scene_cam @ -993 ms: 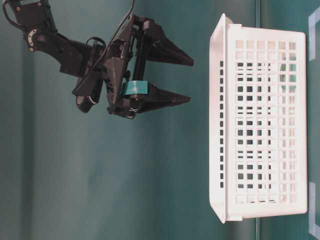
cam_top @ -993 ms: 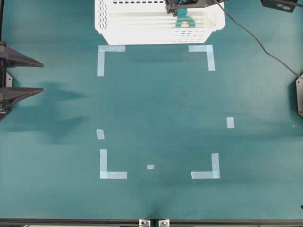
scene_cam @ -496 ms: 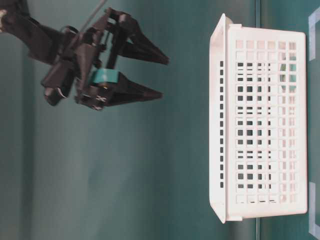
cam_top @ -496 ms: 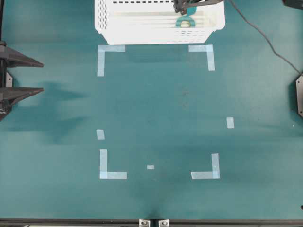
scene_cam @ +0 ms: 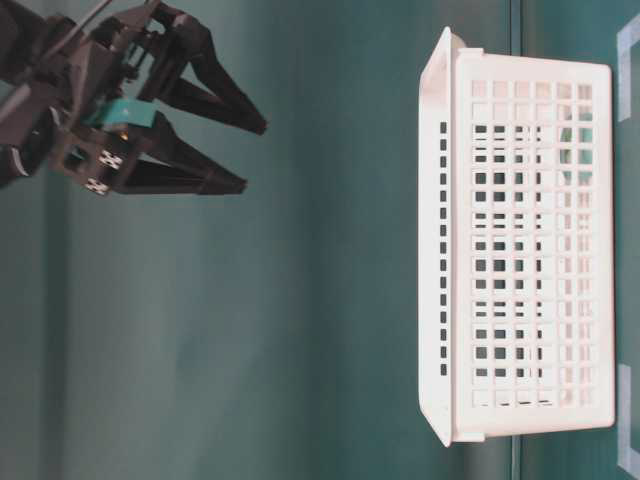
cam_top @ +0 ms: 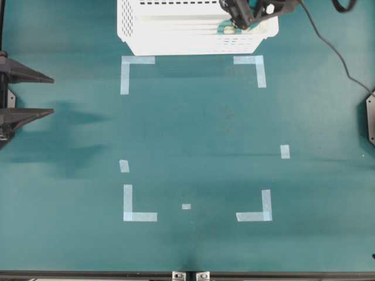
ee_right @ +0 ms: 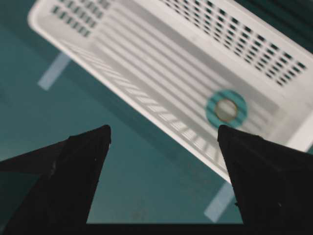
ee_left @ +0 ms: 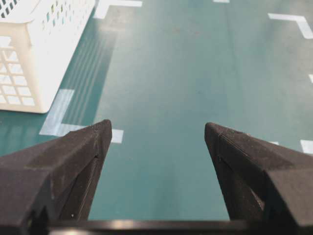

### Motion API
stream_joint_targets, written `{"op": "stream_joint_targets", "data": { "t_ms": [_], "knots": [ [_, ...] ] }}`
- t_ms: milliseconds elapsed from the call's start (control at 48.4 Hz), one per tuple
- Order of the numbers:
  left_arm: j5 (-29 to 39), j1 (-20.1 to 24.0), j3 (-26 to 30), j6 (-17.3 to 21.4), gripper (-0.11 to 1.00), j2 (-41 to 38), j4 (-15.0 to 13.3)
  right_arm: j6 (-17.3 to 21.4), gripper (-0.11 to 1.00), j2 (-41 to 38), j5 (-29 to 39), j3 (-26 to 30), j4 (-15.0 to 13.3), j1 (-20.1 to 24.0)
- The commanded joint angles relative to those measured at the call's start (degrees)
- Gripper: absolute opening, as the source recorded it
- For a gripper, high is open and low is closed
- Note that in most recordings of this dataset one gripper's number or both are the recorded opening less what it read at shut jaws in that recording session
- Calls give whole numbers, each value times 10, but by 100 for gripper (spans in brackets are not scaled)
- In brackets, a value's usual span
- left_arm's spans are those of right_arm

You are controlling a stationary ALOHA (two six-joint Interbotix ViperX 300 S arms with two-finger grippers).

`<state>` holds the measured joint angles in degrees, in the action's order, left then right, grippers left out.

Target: Put the tape into the white basket.

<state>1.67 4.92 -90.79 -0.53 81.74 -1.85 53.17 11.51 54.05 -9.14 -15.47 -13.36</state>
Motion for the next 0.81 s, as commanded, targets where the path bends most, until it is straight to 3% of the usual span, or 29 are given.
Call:
{"op": "stream_joint_targets", "data": {
  "t_ms": [0, 186, 434, 641, 786],
  "knots": [
    [-4, 3, 7, 1, 32, -4, 2, -3, 95, 32, -27, -7, -14, 3],
    [-4, 3, 7, 0, 32, -4, 2, -11, 95, 90, -117, -74, -39, 11],
    [-4, 3, 7, 0, 32, -4, 1, -10, 95, 172, -375, -219, -40, 13],
    [-4, 3, 7, 0, 32, -4, 2, -11, 95, 203, -485, -311, -46, 18],
    [-4, 3, 7, 0, 32, -4, 2, -11, 94, 227, -533, -352, -94, 29]
  ]
}}
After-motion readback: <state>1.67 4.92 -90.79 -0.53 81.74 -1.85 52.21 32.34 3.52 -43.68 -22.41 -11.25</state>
